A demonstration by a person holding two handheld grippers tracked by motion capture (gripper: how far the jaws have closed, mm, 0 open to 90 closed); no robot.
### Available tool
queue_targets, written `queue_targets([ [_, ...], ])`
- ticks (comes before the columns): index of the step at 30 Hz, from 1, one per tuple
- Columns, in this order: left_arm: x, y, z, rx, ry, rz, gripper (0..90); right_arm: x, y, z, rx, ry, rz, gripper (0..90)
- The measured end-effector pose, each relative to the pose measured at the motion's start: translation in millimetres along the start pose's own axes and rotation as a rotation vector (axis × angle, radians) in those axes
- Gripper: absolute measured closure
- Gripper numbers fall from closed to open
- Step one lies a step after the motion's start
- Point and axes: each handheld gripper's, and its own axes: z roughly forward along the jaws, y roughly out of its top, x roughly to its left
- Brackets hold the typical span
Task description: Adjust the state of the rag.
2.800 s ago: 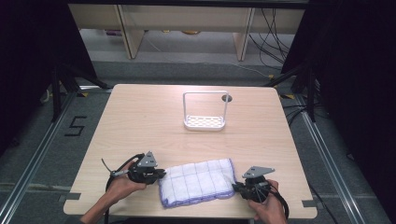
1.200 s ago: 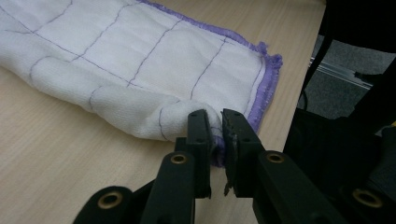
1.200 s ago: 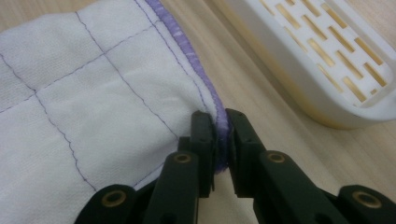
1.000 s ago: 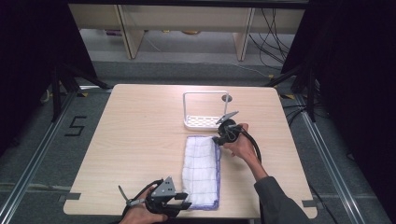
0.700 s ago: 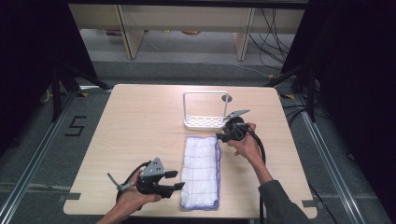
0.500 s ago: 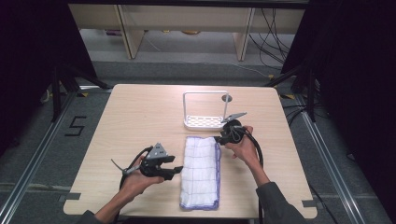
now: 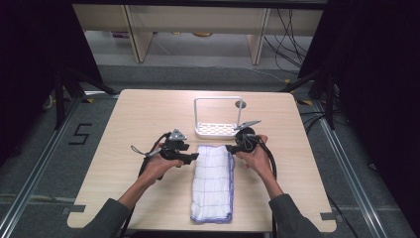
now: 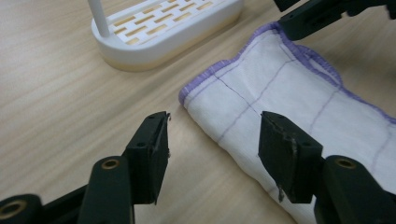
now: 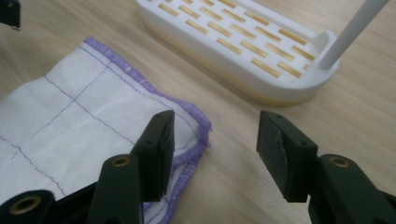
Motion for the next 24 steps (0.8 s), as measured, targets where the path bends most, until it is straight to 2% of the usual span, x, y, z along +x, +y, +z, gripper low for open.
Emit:
queue_targets([
  [1, 0.6, 0.4, 2.4, 0.000, -0.004, 0.005, 40.1, -2.4, -0.7, 0.8, -0.010, 0.008, -0.006, 46.6],
  [3, 2.0, 1.6, 7.6, -0.018, -0.029, -0.027, 39.5, -3.0, -0.9, -0.1, -0.013, -0.008, 0.004, 45.8],
  [4, 2.2, 2.5, 9.9, -0.015, -0.022, -0.024, 39.7, -3.0, -0.6, -1.5, -0.003, -0.004, 0.019, 45.6],
  [6, 2.5, 4.0, 15.0, -0.006, -0.039, -0.018, 39.5, -4.7, -1.7, -0.7, -0.017, -0.003, 0.012, 45.2],
  [7, 2.1, 4.5, 18.7, -0.004, -0.045, -0.021, 39.5, -4.7, -1.1, -1.1, -0.002, -0.004, 0.020, 45.2],
  [8, 1.5, 4.6, 21.1, -0.002, -0.049, -0.021, 39.4, -6.2, -1.9, 2.6, -0.018, 0.003, 0.011, 45.3],
  [9, 1.5, 5.0, 24.0, 0.005, -0.052, -0.017, 39.3, -4.4, -1.4, 1.2, -0.001, 0.017, 0.039, 45.3],
  [10, 1.2, 5.7, 26.8, 0.006, -0.051, -0.025, 39.3, -5.1, -1.7, 2.5, -0.011, 0.009, 0.005, 45.2],
  [11, 0.6, 7.2, 30.1, 0.005, -0.052, -0.031, 39.4, -3.3, -1.6, 3.3, -0.014, 0.015, 0.014, 45.2],
  [12, -0.3, 8.0, 33.0, 0.012, -0.052, -0.029, 39.9, -3.1, -1.2, 3.0, -0.008, 0.001, -0.008, 45.0],
  [15, -1.5, 9.1, 38.4, 0.020, -0.039, -0.006, 39.6, -2.0, -0.7, 3.5, -0.004, 0.010, 0.003, 44.6],
  [17, 0.1, 10.3, 40.9, 0.012, -0.034, -0.035, 40.0, -0.8, -0.8, 6.2, -0.012, 0.018, 0.006, 44.2],
  [19, 1.6, 10.6, 43.3, 0.020, -0.041, -0.041, 42.4, 0.8, -0.6, 6.6, 0.008, 0.015, -0.005, 43.9],
  [20, 1.3, 10.1, 44.2, 0.033, -0.035, -0.023, 43.5, 0.3, -1.1, 8.3, -0.007, 0.006, -0.020, 44.0],
  [21, 1.3, 9.7, 44.2, 0.044, -0.032, -0.007, 43.9, 0.5, -0.7, 7.5, 0.002, 0.010, -0.015, 44.1],
  [22, 1.7, 9.8, 43.6, 0.044, -0.034, -0.020, 44.0, 1.4, -1.0, 9.3, -0.015, 0.016, 0.008, 44.1],
  [23, 2.3, 9.9, 43.3, 0.041, -0.037, -0.024, 45.4, -0.9, -1.1, 9.6, -0.008, 0.003, -0.016, 44.1],
  [24, 2.7, 10.1, 42.9, 0.042, -0.040, -0.023, 46.3, 0.2, -0.8, 9.8, -0.010, 0.009, 0.007, 44.1],
])
